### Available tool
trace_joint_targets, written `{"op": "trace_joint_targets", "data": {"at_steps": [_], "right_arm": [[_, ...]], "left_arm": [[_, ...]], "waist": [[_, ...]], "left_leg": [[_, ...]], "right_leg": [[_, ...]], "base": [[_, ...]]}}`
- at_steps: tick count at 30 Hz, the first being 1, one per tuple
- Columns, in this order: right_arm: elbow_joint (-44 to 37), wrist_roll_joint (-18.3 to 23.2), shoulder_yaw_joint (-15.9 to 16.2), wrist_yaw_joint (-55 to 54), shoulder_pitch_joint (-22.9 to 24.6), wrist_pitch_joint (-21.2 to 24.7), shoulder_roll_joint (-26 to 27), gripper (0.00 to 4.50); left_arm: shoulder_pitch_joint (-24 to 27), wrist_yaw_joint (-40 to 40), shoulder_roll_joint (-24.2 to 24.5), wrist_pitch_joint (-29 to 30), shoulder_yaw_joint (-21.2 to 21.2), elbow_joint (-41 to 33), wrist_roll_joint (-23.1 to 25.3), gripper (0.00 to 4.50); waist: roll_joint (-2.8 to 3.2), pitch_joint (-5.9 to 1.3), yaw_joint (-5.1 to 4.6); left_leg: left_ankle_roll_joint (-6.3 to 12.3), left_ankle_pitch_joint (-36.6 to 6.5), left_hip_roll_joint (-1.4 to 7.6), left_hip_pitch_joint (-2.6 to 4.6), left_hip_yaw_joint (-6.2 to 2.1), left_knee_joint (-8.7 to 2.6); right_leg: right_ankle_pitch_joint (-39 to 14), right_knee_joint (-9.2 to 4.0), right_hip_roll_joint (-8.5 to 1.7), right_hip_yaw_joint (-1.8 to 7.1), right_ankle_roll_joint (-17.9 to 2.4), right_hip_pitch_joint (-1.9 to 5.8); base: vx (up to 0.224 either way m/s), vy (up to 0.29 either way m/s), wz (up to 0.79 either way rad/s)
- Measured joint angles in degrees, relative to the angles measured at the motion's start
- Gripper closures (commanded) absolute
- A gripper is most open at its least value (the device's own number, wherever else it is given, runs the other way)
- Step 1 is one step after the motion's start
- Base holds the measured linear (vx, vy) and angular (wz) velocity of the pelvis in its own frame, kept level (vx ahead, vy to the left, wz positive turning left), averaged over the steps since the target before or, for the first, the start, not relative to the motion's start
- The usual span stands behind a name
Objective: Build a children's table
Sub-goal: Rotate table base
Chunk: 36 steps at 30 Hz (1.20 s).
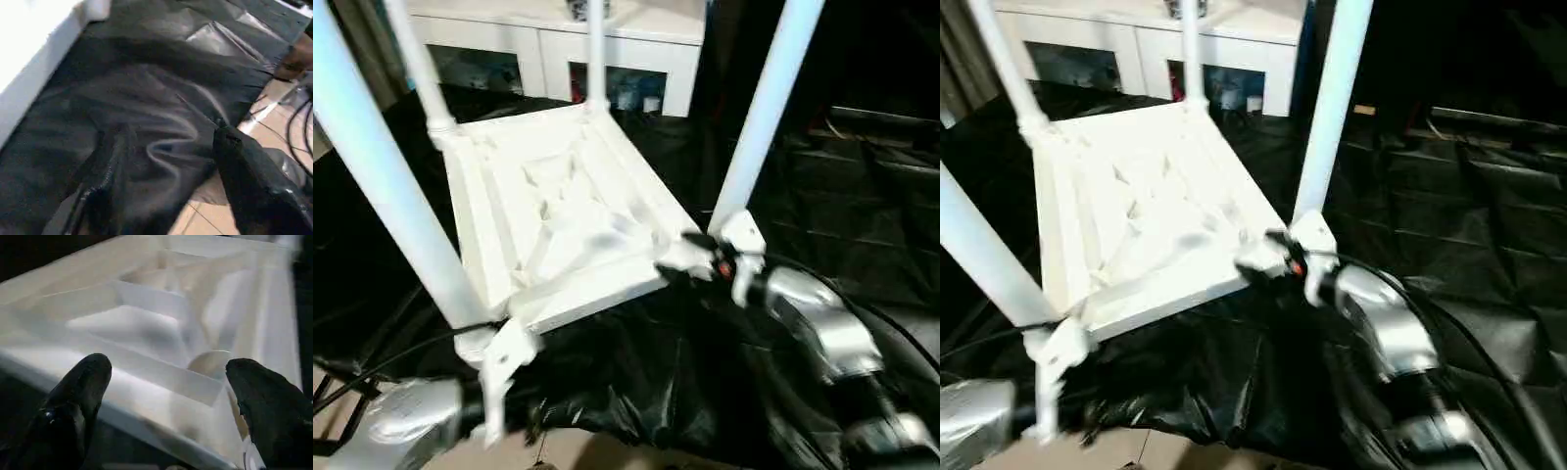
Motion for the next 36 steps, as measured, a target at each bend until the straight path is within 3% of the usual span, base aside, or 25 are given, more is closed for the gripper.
{"op": "trace_joint_targets", "data": {"at_steps": [6,11,12,15,18,22,25,29,33,36], "right_arm": [[13.9,-3.1,-3.1,-11.8,-7.2,-5.2,1.4,0.22],[19.8,-3.3,-5.6,-16.4,-10.2,-9.1,1.2,0.22],[21.3,-3.4,-6.0,-16.8,-11.0,-10.1,1.1,0.22],[22.7,-3.3,-7.0,-16.2,-11.3,-12.1,0.9,0.22],[20.6,-2.9,-6.9,-13.6,-9.1,-12.2,0.9,0.22],[17.8,-3.2,-6.6,-13.3,-5.6,-11.8,0.5,0.22],[15.3,-4.2,-6.5,-15.8,-2.4,-10.9,-0.4,0.22],[14.0,-5.9,-6.8,-18.5,0.0,-10.0,-0.9,0.22],[12.7,-7.2,-6.6,-20.7,1.7,-9.2,-0.4,0.22],[11.7,-7.5,-5.9,-20.7,2.3,-8.4,0.4,0.22]], "left_arm": [[3.6,-1.6,4.8,0.6,5.7,-0.4,-1.8,0.8],[4.4,-2.6,6.7,0.7,8.3,-0.3,-3.0,0.47],[4.7,-2.9,7.5,0.6,9.5,0.0,-3.7,0.18],[4.4,-3.9,8.2,-1.3,14.5,1.9,-5.2,0.06],[0.4,-3.9,6.8,-3.5,16.3,3.4,-6.6,0.03],[-4.5,-3.4,4.1,-4.4,15.4,4.5,-8.4,0.03],[-10.5,-2.6,0.9,-4.4,11.7,5.5,-9.7,0.03],[-16.1,-2.8,-3.3,-5.2,6.9,8.5,-9.9,0.03],[-22.7,-3.1,-7.7,-9.2,1.6,14.9,-6.4,0.03],[-24.5,-3.1,-9.0,-10.7,0.0,18.0,-5.0,0.03]], "waist": [[-0.03,0.04,0.14],[-0.07,0.01,0.08],[-0.08,0.02,-0.06],[-0.1,0.01,-0.14],[-0.23,-0.05,0.2],[-0.24,-0.06,0.36],[0.01,-0.02,0.69],[0.57,0.16,0.24],[0.8,0.22,-0.23],[1.01,0.24,-0.43]], "left_leg": [[-0.01,0.0,0.01,0.0,-0.03,0.23],[-0.01,0.0,0.0,-0.02,-0.01,0.33],[-0.02,0.0,0.01,-0.03,-0.01,0.33],[-0.02,0.0,0.05,-0.03,-0.01,0.31],[-0.02,0.0,0.05,-0.03,-0.01,0.32],[-0.02,0.0,0.02,-0.03,0.02,0.4],[-0.02,0.0,0.03,0.03,0.05,0.48],[-0.05,0.0,0.03,0.07,0.05,0.58],[-0.21,0.1,0.04,0.04,-0.02,0.58],[-0.26,0.1,0.04,0.04,-0.05,0.58]], "right_leg": [[-0.2,0.38,0.0,0.04,0.3,-0.09],[-0.1,0.4,0.0,0.12,0.2,-0.06],[0.0,0.43,0.01,0.11,0.0,-0.09],[0.0,0.44,0.06,0.08,0.0,-0.1],[0.0,0.44,0.06,0.1,0.0,-0.08],[0.0,0.45,0.04,0.19,0.0,-0.05],[0.0,0.55,0.04,0.23,0.0,0.0],[0.0,0.77,0.04,0.25,0.0,-0.02],[0.0,1.03,0.07,0.24,0.0,-0.03],[-0.1,1.09,0.09,0.22,0.2,-0.06]], "base": [[0.0,0.0,0.0],[0.0,0.0,0.0],[0.0,0.0,0.0],[0.0,0.0,0.0],[0.0,0.0,0.0],[0.0,0.0,0.0],[0.0,0.0,0.0],[0.0,0.0,0.0],[0.0,0.0,0.0],[0.0,0.0,0.0]]}}
